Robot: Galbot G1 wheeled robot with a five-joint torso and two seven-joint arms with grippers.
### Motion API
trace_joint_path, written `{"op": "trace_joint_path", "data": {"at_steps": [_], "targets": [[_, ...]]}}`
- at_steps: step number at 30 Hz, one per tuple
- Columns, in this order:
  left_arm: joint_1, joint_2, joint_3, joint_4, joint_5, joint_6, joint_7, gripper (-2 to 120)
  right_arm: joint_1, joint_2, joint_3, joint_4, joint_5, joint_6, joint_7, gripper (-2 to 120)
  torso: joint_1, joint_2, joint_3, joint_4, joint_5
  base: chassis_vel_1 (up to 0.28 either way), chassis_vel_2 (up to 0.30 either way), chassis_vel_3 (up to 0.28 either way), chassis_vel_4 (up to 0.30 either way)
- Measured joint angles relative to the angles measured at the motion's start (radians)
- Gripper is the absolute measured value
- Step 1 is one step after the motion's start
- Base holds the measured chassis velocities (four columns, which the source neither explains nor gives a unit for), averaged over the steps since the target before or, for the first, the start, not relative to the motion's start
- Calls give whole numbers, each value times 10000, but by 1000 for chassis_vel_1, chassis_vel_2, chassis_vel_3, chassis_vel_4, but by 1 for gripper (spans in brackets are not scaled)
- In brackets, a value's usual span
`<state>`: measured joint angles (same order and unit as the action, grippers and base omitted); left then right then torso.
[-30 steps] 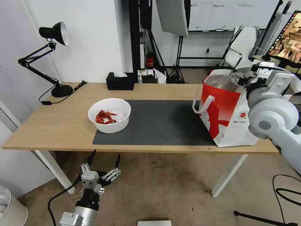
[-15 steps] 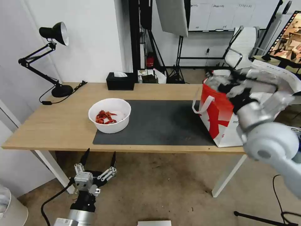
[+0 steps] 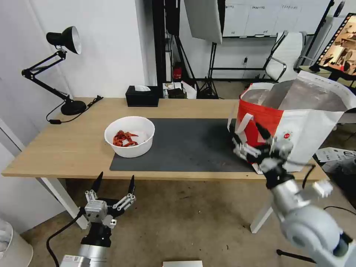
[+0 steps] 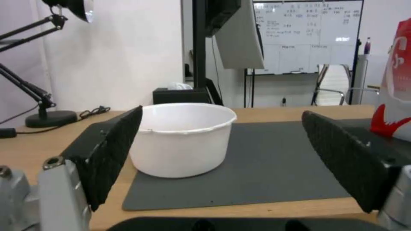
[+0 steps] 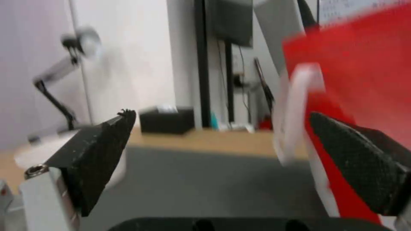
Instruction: Pick up the trash from the table and place it into the takeout bag.
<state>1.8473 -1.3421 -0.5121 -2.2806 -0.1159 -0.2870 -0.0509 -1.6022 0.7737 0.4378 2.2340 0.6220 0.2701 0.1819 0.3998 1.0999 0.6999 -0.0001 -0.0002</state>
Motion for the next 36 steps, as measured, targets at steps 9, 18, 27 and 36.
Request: {"op": "trace_joint_path", "data": {"at_steps": [9, 18, 27, 36], "targets": [[-341, 182, 203, 431, -100, 11, 0, 100, -1060, 530, -409, -354, -561, -667, 401, 100, 1, 0, 0, 1, 0, 0, 0, 0, 0], [-434, 302, 209, 516, -239, 19, 0, 100, -1043, 658, -571, -458, -717, -1103, 859, 100, 2, 0, 1, 2, 1, 0, 0, 0, 0], [-484, 302, 223, 515, -267, 31, 0, 100, -998, 654, -596, -534, -856, -1205, 893, 100, 2, 1, 1, 1, 1, 0, 0, 0, 0], [-346, 253, 193, 420, -222, 33, 9, 100, -972, 636, -602, -537, -895, -1213, 920, 100, 1, 1, 1, 1, 1, 0, 0, 0, 0]]}}
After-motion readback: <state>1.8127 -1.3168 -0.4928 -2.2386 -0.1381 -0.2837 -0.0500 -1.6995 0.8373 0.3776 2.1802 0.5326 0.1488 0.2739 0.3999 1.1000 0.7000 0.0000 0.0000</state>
